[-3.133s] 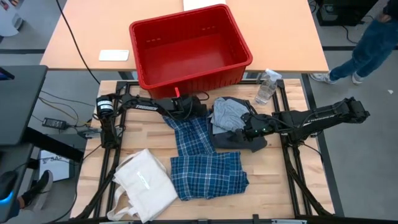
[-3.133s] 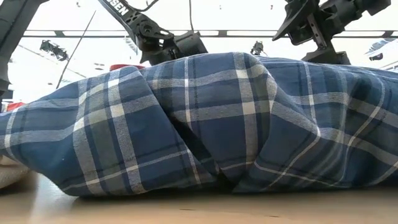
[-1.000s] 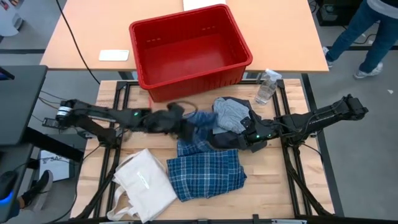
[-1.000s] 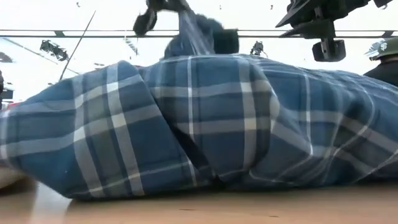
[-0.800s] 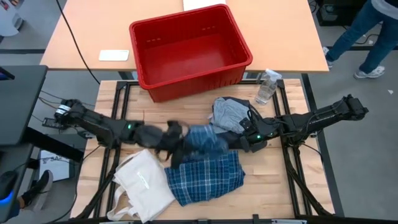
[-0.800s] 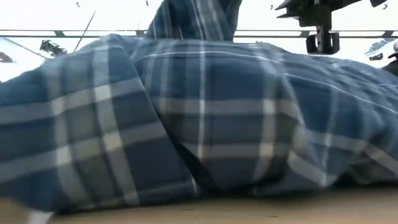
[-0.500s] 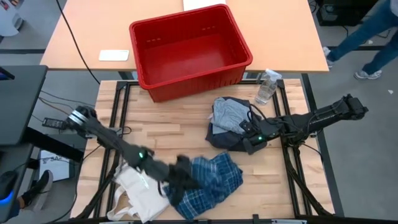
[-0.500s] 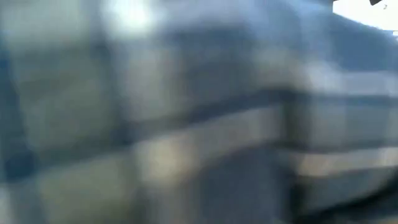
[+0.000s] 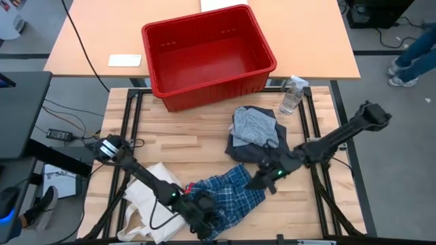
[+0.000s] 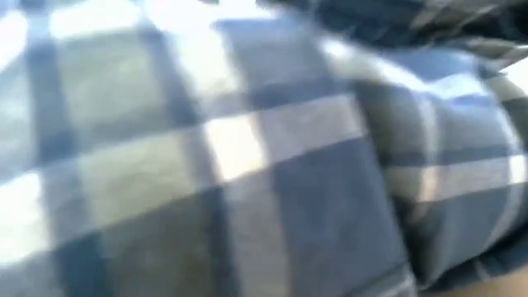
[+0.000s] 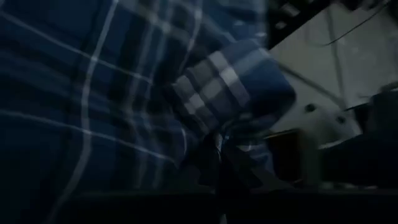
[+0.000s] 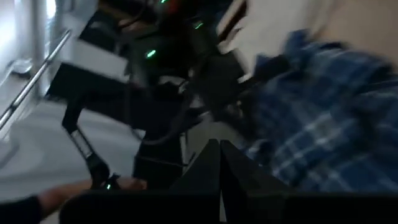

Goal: Fold Laundry from Bin
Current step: Fold the blue striped long sleeve, then stack the folded blue striped long sleeve on top of the folded gray shirt

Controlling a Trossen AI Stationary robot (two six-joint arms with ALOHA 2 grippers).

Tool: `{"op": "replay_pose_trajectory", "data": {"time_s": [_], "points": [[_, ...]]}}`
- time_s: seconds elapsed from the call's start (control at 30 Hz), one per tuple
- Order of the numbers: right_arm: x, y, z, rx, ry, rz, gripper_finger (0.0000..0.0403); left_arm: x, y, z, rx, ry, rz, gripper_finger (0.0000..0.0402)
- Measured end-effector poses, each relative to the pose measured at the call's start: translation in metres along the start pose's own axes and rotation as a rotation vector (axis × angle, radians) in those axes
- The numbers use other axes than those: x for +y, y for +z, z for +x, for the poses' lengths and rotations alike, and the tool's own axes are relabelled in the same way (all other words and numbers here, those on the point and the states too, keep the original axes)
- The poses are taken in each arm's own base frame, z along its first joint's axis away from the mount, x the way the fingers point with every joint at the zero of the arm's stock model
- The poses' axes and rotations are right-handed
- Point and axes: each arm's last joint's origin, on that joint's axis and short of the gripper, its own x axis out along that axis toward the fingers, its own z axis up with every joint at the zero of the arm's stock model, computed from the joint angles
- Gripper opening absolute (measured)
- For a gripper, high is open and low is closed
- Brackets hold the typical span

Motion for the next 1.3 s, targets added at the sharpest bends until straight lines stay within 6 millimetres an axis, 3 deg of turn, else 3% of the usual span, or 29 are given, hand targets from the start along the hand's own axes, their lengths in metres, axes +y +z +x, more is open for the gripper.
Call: {"op": "replay_pose_trajectory", "data": {"time_s": [0.17,0.33,0.5,0.6,0.77,0.93,1.1,1.3], "points": [[-0.014,-0.014,0.045,-0.022,0.087,-0.064,0.0004,0.01,-0.002,0.002,0.047,0.07,0.029,0.0004],[-0.037,-0.023,0.088,-0.039,-0.021,-0.067,0.0003,0.012,-0.001,0.003,0.05,0.073,0.02,0.0012],[-0.06,-0.035,0.127,-0.035,-0.135,0.0,0.0002,0.011,0.0,0.002,0.053,0.073,-0.036,0.0067],[-0.077,-0.047,0.138,-0.047,-0.257,0.072,0.0001,0.01,0.002,-0.005,0.072,0.075,-0.039,0.0114],[-0.095,-0.065,0.136,-0.092,-0.463,0.16,0.0001,0.006,0.009,-0.03,0.118,0.092,-0.026,0.0184],[-0.091,-0.07,0.132,-0.089,-0.476,0.136,0.0003,0.003,0.016,-0.059,0.127,0.143,-0.078,0.0221],[-0.057,-0.064,0.117,-0.135,-0.41,0.057,0.0038,0.007,0.01,-0.081,0.112,0.298,-0.219,0.0236],[-0.016,-0.053,0.076,-0.17,-0.443,-0.031,0.0112,0.003,-0.008,-0.09,0.147,0.357,-0.282,0.0258]]}}
